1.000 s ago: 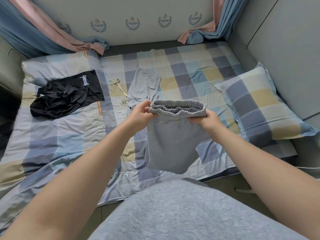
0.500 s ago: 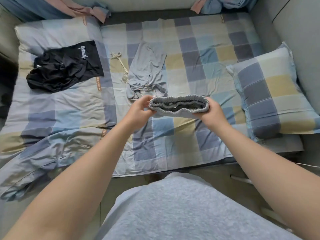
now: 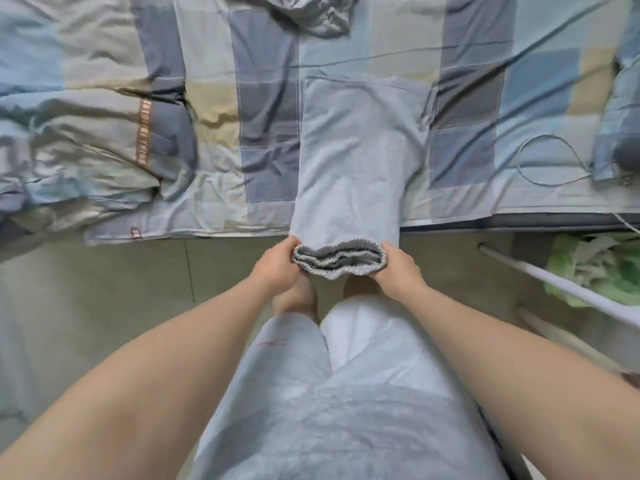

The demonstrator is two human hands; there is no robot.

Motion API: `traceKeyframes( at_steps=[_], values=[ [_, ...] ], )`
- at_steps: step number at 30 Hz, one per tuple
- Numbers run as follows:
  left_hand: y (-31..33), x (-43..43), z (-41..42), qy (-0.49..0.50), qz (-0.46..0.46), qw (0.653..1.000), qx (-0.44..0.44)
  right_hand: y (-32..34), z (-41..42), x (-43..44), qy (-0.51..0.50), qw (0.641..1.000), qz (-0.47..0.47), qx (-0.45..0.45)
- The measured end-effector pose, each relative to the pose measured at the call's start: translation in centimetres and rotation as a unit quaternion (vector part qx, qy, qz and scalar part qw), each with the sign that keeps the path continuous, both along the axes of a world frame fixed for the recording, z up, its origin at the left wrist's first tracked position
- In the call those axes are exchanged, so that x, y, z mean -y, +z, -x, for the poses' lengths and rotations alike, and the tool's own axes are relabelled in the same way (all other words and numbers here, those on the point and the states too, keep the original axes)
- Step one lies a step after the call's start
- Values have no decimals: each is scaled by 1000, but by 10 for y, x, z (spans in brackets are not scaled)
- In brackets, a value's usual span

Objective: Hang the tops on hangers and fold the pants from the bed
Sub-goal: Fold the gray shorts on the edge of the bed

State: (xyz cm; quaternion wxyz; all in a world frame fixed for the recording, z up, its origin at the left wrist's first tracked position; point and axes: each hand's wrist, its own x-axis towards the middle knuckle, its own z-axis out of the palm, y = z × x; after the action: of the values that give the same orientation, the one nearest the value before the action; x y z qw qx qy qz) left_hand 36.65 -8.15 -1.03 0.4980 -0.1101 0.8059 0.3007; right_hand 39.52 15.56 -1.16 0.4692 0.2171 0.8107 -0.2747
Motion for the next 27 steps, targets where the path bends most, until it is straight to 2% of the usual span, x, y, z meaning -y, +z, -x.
traceKeyframes(
  at_steps=[4,7,14,20,24,27],
  values=[
    [-37,-4,-24,-102,10,990,100,-37,-33,-2,39,996,18,82],
    [-63,-6,-21,-132,8,983,126,-55,-39,-7,32,991,75,108],
    [-100,-15,48,-60,35,994,88,-78,15,-24,-112,985,119,62],
    [-102,-42,127,64,-9,997,35,-96,104,-44,-130,989,73,0],
    [-107,-60,176,142,-32,989,-40,-105,161,-57,-135,989,47,-41],
    [-116,-69,209,178,-30,980,-85,-113,193,-66,-140,985,13,-104]
  ],
)
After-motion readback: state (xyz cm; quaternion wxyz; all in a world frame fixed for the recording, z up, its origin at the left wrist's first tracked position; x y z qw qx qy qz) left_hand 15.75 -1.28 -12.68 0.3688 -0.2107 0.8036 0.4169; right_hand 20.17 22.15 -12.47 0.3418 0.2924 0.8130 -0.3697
